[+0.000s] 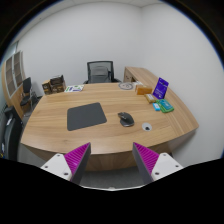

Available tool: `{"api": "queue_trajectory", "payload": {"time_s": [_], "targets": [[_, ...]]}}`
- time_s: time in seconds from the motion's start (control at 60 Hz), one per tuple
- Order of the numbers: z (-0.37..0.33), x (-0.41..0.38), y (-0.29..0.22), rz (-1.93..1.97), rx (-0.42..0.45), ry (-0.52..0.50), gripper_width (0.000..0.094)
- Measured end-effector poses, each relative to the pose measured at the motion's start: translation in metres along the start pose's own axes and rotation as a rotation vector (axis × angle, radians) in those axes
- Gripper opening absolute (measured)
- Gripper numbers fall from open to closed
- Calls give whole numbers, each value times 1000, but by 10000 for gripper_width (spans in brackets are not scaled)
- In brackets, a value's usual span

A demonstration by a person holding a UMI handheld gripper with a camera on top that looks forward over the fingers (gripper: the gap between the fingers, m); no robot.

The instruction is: Arrange mouse

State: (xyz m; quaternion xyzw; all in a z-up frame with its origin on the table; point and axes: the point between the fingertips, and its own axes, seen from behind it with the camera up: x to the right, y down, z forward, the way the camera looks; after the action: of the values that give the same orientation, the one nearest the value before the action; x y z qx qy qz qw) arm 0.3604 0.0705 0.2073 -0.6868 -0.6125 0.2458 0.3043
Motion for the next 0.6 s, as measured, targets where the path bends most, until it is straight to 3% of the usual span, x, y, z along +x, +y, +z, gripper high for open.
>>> {"api": "queue_trajectory", "payload": {"time_s": [0.6], "targets": [[73,84,-13,-31,-4,10,858]]}}
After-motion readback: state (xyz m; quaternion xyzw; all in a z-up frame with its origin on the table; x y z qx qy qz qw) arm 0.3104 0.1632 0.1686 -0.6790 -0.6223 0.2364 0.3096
